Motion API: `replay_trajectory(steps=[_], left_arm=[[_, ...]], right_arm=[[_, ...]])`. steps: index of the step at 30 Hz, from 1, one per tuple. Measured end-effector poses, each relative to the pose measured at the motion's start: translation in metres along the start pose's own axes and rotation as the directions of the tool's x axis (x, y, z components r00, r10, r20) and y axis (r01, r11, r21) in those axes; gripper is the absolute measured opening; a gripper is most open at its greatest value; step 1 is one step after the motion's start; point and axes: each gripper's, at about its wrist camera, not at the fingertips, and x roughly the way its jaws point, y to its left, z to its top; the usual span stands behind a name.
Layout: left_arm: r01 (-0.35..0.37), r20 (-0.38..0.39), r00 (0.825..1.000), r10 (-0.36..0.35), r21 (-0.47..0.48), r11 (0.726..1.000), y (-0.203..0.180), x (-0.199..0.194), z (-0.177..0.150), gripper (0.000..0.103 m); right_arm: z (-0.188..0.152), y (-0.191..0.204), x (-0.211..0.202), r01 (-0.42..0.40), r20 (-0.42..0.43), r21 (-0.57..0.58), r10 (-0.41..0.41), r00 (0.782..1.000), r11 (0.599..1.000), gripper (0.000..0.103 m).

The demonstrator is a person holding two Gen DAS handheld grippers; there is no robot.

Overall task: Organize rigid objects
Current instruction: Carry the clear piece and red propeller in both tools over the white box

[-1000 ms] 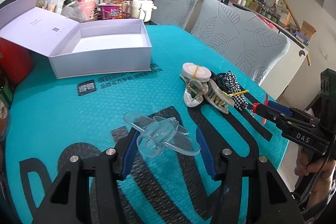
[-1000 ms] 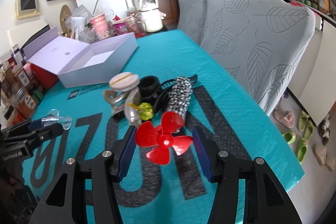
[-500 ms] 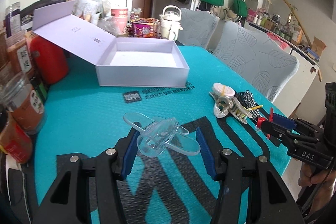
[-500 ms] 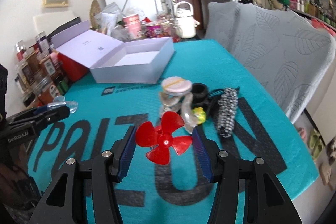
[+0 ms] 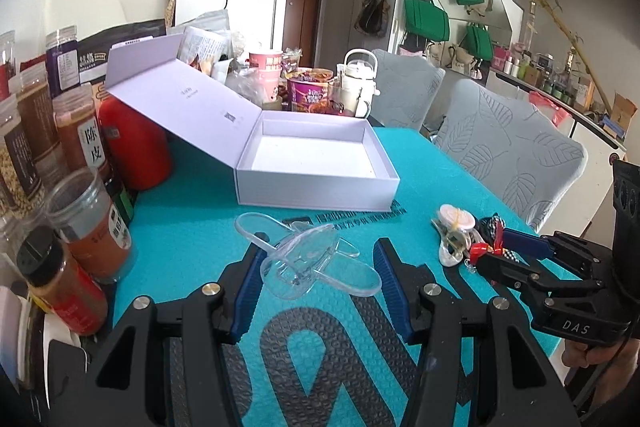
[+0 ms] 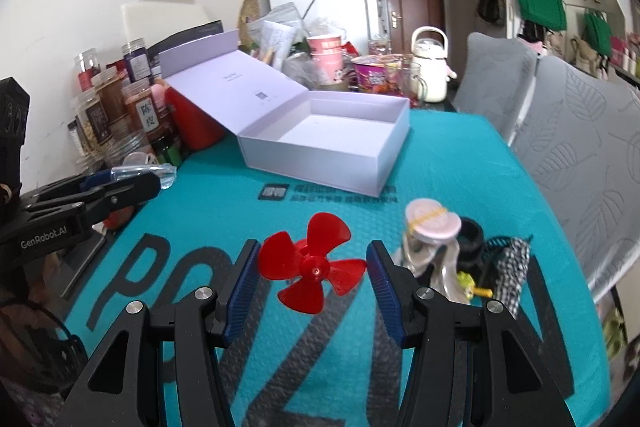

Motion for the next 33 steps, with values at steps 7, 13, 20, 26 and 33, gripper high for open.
replay_trajectory(steps=[7, 13, 20, 26, 33], left_arm=[[0.006, 0.027, 1.000, -0.006, 0.002, 1.000, 0.002, 0.009, 0.022, 0.054], [0.004, 0.052, 0.999, -0.005, 0.026, 1.000, 0.002, 0.022, 0.047, 0.054], [-0.019, 0.072, 0.997, 0.017, 0.031, 0.999, 0.008, 0.040, 0.078, 0.054], [-0.023, 0.082, 0.996, 0.021, 0.028, 0.999, 0.013, 0.060, 0.099, 0.054], [-0.034, 0.080, 0.996, 0.033, 0.020, 0.999, 0.017, 0.088, 0.120, 0.054]], right_arm=[[0.029, 0.000, 0.009, -0.029, 0.013, -0.032, 0.030, 0.999, 0.999, 0.054], [0.055, 0.000, 0.020, -0.021, 0.025, -0.060, 0.022, 0.999, 0.998, 0.054], [0.085, -0.003, 0.033, -0.005, 0.038, -0.078, 0.008, 0.999, 0.997, 0.054], [0.112, -0.008, 0.048, 0.003, 0.041, -0.102, 0.002, 0.999, 0.995, 0.054], [0.140, -0.019, 0.070, 0.039, 0.056, -0.103, -0.034, 0.998, 0.994, 0.054]])
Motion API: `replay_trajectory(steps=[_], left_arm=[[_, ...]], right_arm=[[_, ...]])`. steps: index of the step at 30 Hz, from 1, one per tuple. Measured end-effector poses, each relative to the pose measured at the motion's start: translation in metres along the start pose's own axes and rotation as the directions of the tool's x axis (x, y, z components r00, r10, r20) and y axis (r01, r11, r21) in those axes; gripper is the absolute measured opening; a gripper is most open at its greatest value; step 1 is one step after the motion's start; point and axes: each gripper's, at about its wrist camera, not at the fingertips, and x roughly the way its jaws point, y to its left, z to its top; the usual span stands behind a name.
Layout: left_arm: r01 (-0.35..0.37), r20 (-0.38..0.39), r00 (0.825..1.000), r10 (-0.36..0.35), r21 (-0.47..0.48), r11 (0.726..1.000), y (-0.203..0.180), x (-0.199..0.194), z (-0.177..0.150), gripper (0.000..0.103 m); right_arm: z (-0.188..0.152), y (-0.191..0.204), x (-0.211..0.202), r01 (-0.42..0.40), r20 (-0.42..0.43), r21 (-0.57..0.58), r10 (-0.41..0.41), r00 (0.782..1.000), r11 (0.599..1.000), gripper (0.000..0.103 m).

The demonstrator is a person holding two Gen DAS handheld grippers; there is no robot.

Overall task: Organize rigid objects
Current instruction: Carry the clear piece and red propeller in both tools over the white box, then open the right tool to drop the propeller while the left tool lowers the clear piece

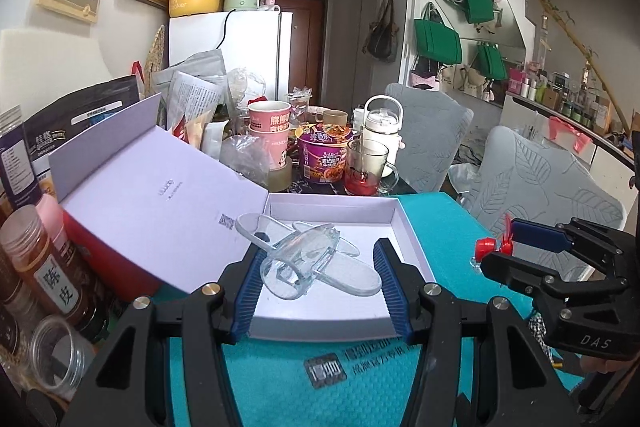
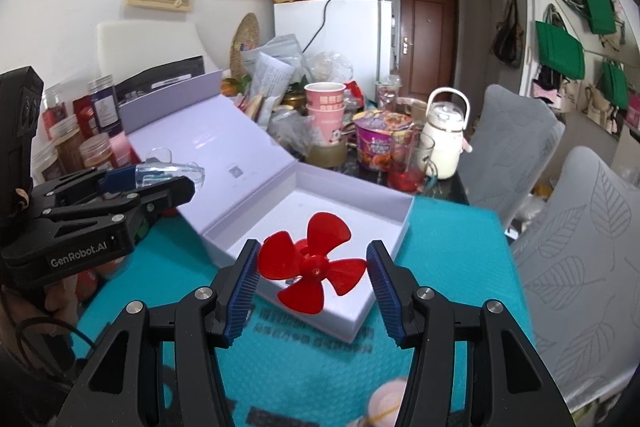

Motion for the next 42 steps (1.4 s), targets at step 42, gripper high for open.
replay_trajectory(steps=[42], left_arm=[[-0.094, -0.153, 0.984, 0.093, 0.000, 0.996, 0.008, 0.170, 0.038, 0.054]], right_arm=[[0.052, -0.074, 0.150, 0.064, -0.091, 0.114, -0.054, 0.994, 0.991, 0.054]])
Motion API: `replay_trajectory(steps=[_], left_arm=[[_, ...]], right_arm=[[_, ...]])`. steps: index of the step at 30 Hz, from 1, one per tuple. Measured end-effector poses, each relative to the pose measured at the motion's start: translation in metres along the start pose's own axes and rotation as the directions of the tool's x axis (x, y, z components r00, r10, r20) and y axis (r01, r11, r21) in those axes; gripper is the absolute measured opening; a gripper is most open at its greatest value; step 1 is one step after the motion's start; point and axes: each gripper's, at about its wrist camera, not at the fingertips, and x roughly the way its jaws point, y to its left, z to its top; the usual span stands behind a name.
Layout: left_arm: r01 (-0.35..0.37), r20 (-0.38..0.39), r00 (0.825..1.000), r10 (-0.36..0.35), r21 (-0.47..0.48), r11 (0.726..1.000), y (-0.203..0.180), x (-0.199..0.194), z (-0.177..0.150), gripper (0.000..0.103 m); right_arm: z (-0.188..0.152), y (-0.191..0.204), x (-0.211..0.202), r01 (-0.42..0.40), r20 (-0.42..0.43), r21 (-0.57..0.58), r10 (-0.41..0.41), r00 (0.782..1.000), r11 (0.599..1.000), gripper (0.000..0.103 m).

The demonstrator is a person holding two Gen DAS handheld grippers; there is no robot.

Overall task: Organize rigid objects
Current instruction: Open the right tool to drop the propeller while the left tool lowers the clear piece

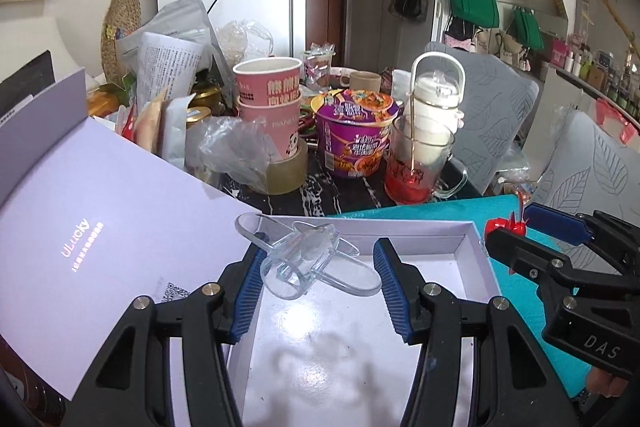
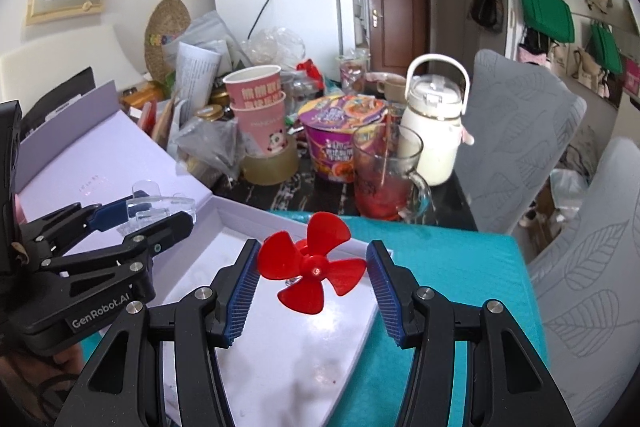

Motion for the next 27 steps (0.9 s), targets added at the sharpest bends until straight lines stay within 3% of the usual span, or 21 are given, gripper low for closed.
replay_trajectory(steps=[5, 13, 20, 26, 27], left_arm=[[-0.037, -0.046, 0.998, 0.038, 0.006, 0.999, -0.001, 0.023, -0.010, 0.054], [-0.031, -0.102, 0.994, 0.031, 0.001, 1.000, 0.002, 0.036, -0.015, 0.054], [-0.028, -0.114, 0.993, 0.026, -0.018, 0.999, 0.005, 0.034, -0.012, 0.054], [-0.001, -0.134, 0.991, -0.007, -0.059, 0.998, 0.013, 0.036, -0.008, 0.054], [-0.010, -0.129, 0.992, 0.002, -0.059, 0.998, 0.014, 0.035, -0.007, 0.059]], right_arm=[[-0.005, -0.004, 0.016, 0.014, -0.042, 0.010, -0.014, 0.999, 1.000, 0.054], [-0.013, -0.005, 0.039, 0.028, -0.109, 0.016, -0.027, 0.994, 0.999, 0.054], [-0.012, -0.005, 0.039, 0.052, -0.108, 0.010, -0.050, 0.993, 0.999, 0.054], [-0.010, -0.004, 0.034, 0.065, -0.100, 0.005, -0.064, 0.993, 0.998, 0.062], [-0.009, -0.004, 0.032, 0.066, -0.098, 0.006, -0.065, 0.993, 0.998, 0.062]])
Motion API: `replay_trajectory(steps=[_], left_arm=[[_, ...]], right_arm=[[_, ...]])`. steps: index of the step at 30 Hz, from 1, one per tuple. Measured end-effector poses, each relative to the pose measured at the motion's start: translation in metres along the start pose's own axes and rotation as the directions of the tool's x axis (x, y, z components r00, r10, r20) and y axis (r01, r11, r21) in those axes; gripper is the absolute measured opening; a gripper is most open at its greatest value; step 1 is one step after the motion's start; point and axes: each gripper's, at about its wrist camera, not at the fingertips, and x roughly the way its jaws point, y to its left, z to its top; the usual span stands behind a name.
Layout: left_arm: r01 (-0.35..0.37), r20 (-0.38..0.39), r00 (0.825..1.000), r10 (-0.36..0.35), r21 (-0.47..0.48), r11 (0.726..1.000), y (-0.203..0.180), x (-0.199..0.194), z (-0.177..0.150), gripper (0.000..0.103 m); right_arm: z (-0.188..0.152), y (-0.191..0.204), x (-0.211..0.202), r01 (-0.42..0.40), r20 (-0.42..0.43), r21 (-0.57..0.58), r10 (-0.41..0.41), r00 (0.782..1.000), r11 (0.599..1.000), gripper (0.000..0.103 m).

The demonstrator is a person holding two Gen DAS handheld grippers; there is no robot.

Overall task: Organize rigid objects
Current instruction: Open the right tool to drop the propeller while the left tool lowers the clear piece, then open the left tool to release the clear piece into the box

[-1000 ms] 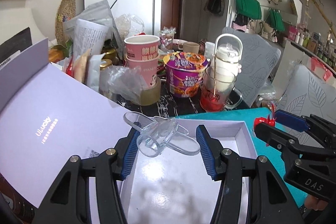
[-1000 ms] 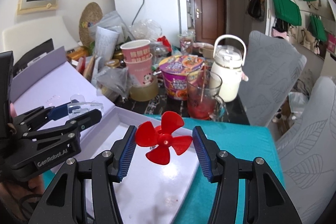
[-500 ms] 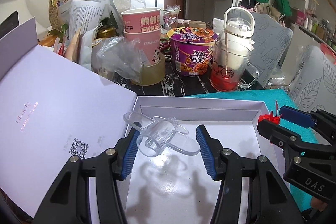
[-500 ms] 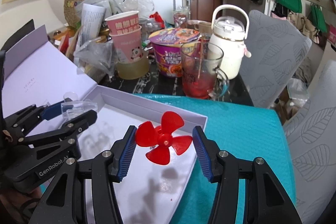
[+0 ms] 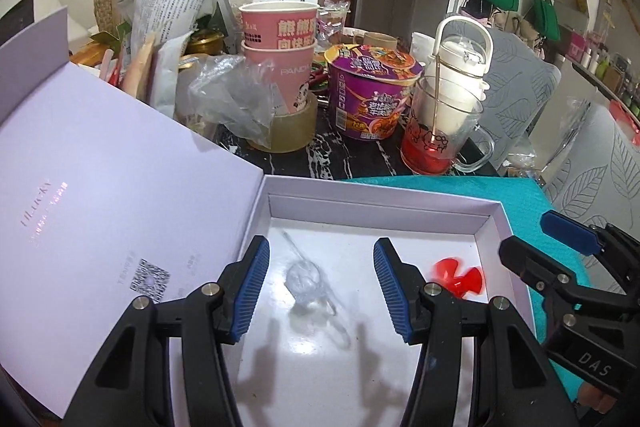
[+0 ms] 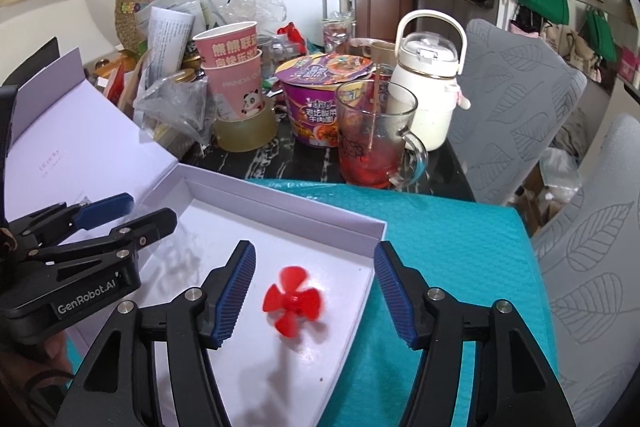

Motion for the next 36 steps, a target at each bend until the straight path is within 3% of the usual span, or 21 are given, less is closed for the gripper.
replay_trajectory(steps=[3, 4, 21, 36], left_arm=[[-0.017, 0.027, 0.999, 0.018, -0.002, 1.000, 0.002, -0.008, 0.002, 0.075], [-0.020, 0.035, 0.999, 0.020, -0.001, 1.000, 0.002, -0.011, 0.003, 0.076], [-0.084, 0.057, 0.995, 0.084, -0.001, 0.996, 0.008, -0.032, 0.007, 0.076], [-0.086, 0.142, 0.986, 0.083, 0.014, 0.996, -0.005, -0.097, 0.006, 0.076]], right_arm=[[0.002, 0.000, -0.007, 0.009, 0.021, -0.004, -0.009, 1.000, 1.000, 0.063], [0.003, -0.001, -0.009, 0.009, 0.026, -0.004, -0.009, 1.000, 1.000, 0.063], [0.003, 0.014, -0.024, 0.009, 0.051, -0.022, -0.007, 0.999, 1.000, 0.063], [0.005, 0.020, -0.084, 0.042, 0.117, -0.019, -0.040, 0.992, 0.999, 0.063]])
